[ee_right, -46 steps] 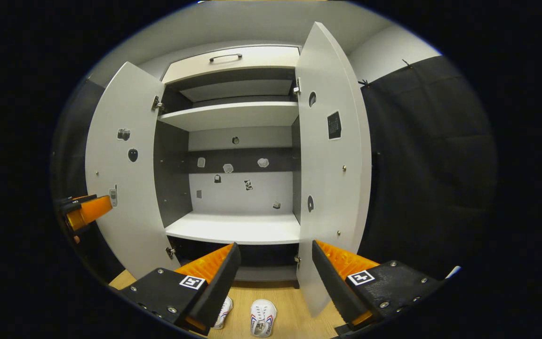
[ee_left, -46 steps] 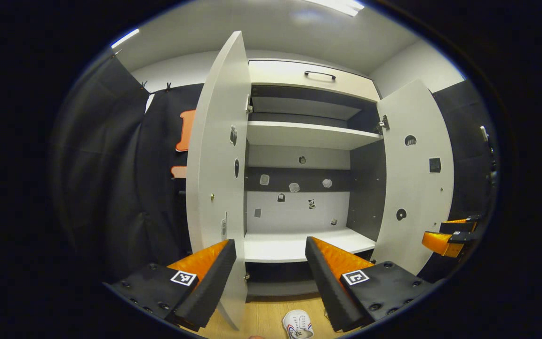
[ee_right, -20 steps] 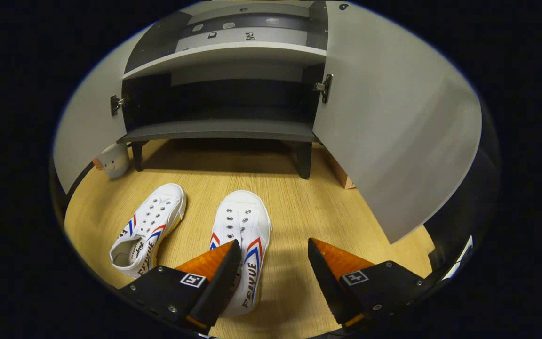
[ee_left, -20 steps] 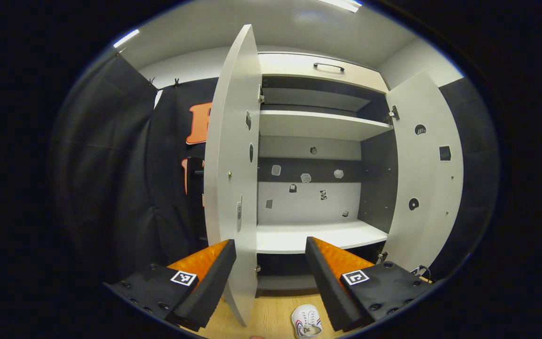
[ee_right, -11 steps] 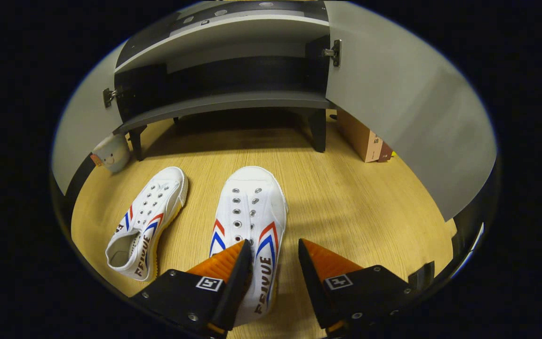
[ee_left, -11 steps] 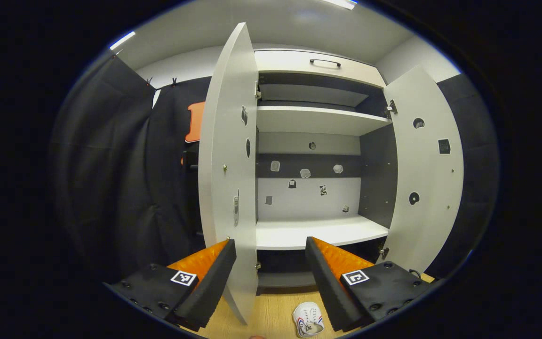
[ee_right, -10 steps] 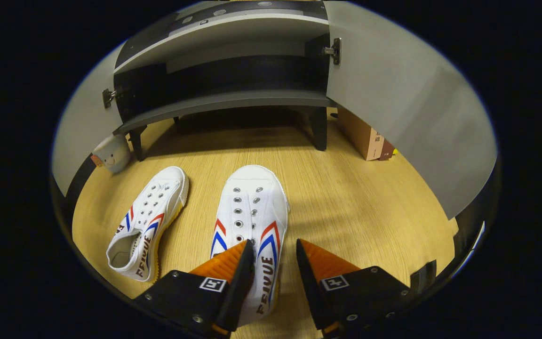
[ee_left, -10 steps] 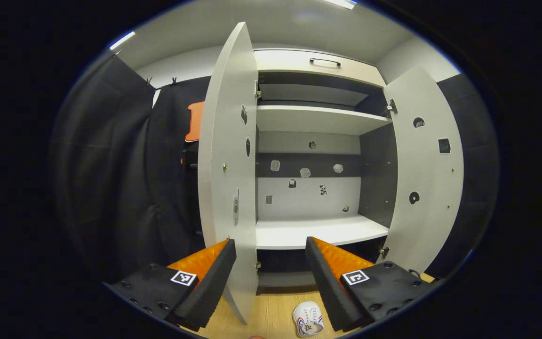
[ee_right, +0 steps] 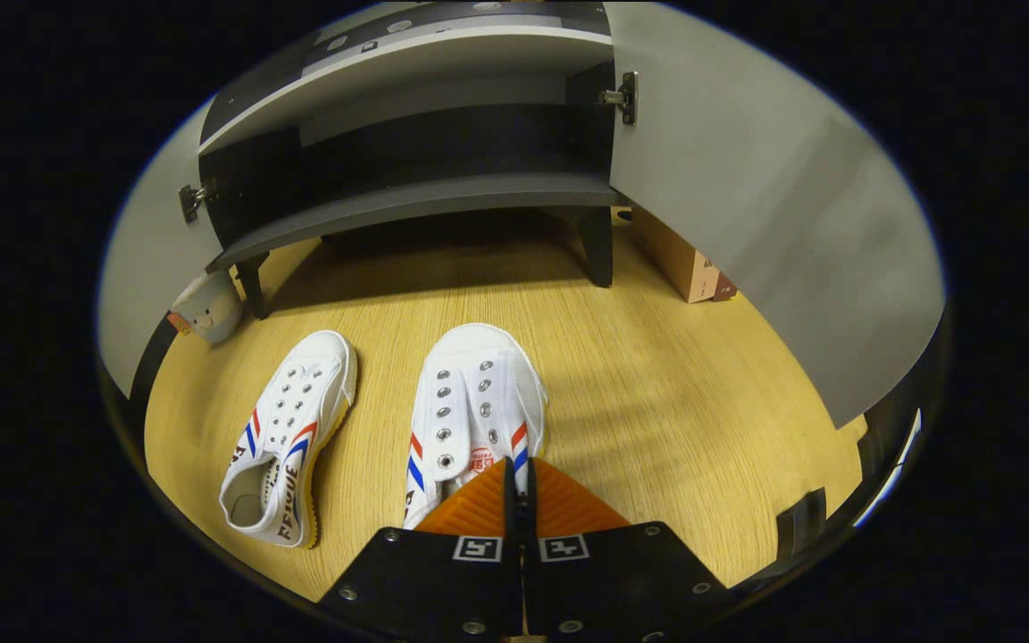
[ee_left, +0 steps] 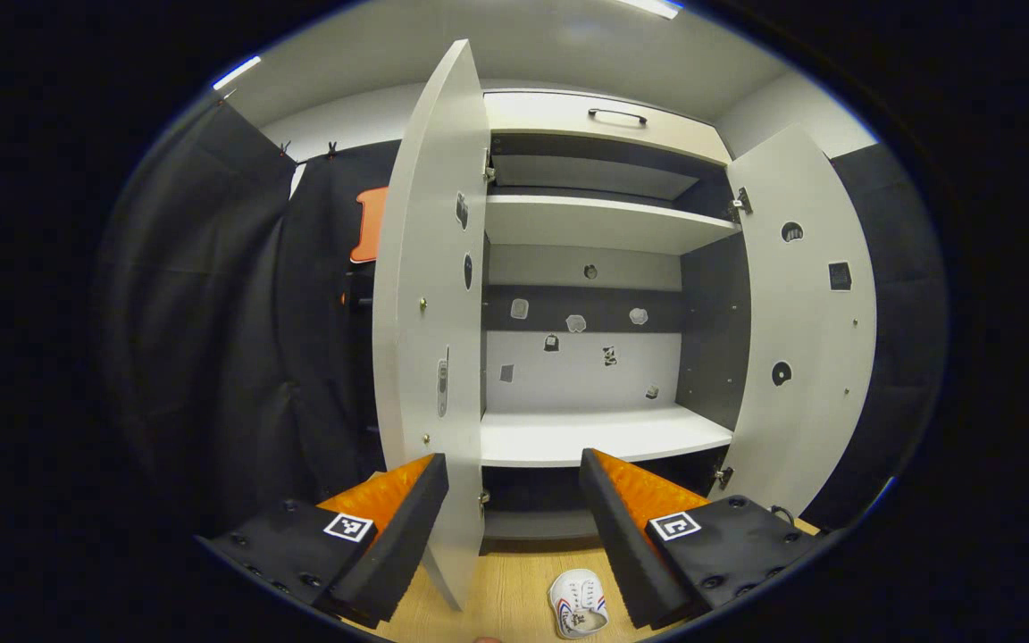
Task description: Grab one shoe with the right hand and put it into the shoe cabinet, grab the other shoe with the left hand and put it into the shoe cabinet; then close the right door with the right hand and the left door with the left hand.
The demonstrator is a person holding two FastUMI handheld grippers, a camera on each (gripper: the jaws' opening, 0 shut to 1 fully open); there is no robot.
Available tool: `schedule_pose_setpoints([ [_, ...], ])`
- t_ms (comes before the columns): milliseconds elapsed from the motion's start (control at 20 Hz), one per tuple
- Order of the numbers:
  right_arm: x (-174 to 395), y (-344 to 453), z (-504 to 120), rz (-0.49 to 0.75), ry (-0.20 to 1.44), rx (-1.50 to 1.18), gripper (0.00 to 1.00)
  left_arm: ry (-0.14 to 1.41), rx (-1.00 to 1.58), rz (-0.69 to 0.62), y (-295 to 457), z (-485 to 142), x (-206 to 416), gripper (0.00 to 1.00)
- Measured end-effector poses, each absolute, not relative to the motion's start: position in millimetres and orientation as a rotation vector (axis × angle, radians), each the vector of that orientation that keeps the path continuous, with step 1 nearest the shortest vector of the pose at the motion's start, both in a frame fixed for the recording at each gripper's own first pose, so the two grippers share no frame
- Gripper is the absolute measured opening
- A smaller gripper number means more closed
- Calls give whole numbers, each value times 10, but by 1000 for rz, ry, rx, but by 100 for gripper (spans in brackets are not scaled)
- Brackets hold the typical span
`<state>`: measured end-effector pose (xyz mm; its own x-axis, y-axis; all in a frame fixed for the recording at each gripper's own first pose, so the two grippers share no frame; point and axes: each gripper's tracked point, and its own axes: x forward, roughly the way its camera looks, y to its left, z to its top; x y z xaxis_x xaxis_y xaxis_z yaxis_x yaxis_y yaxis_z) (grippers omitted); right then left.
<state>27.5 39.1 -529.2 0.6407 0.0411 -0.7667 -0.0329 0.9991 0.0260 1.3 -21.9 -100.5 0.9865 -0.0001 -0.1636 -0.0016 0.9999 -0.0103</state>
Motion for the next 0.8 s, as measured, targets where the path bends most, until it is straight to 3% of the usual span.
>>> schedule_pose_setpoints([
  [800, 798, 911, -2868, 185, 561, 24, 0, 180, -11, -8, -203, -1178, -118, 96],
])
